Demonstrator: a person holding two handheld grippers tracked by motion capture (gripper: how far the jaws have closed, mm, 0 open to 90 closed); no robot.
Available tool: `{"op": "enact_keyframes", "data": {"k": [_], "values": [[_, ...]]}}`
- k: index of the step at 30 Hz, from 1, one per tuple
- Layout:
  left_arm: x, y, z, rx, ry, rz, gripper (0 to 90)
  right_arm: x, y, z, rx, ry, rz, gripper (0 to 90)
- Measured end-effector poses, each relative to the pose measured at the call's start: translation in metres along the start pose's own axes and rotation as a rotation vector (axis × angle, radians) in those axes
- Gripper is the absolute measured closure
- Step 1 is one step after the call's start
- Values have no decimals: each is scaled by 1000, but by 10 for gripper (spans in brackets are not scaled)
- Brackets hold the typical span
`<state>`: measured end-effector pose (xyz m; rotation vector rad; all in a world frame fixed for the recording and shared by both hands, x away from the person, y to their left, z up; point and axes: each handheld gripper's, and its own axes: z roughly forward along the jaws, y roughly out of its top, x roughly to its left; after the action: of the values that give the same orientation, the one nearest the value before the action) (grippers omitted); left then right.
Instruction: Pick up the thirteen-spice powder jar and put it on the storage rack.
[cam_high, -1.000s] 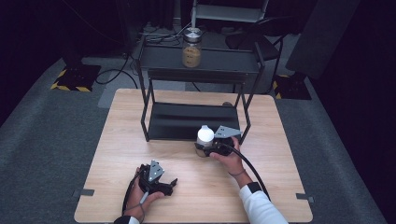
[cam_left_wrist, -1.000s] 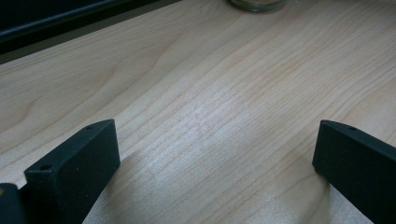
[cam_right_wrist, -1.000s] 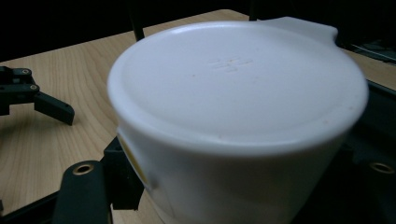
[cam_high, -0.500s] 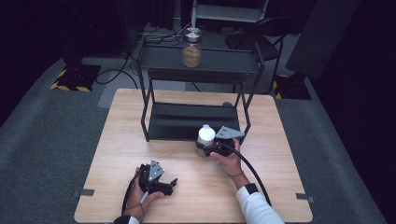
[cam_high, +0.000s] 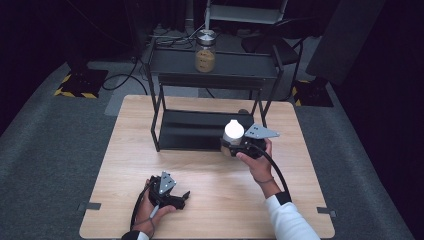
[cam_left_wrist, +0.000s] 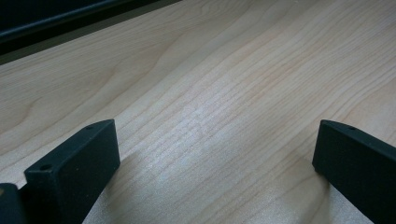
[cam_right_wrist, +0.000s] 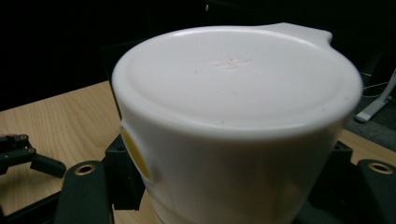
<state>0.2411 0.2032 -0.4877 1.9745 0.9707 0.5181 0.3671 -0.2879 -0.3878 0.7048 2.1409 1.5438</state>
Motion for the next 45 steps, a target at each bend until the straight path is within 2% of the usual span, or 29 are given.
{"op": "enact_keyframes", "data": {"k": [4,8,14,19,21,24,27,35,38,45], "values": [[0,0,0,0,0,0,3,4,14,-9,-21,-33,-31,303],[0,0,0,1,0,0,3,2,31,-17,-33,-44,-30,303],[0,0,0,1,1,0,4,-5,57,-28,-59,-57,-5,304],[0,0,0,2,1,2,3,-15,83,-39,-84,-56,3,304],[0,0,0,1,0,0,3,-21,92,-43,-94,-49,21,304],[0,0,0,1,0,0,3,-24,107,-44,-93,-72,9,304],[0,0,0,1,0,0,3,-28,119,-45,-97,-79,21,304],[0,0,0,0,-1,1,3,-36,163,-46,-101,-67,11,304],[0,0,0,0,-1,2,3,-36,178,-45,-122,-74,3,304],[0,0,0,0,-2,1,3,-38,211,-36,-121,-119,-5,304]]}}
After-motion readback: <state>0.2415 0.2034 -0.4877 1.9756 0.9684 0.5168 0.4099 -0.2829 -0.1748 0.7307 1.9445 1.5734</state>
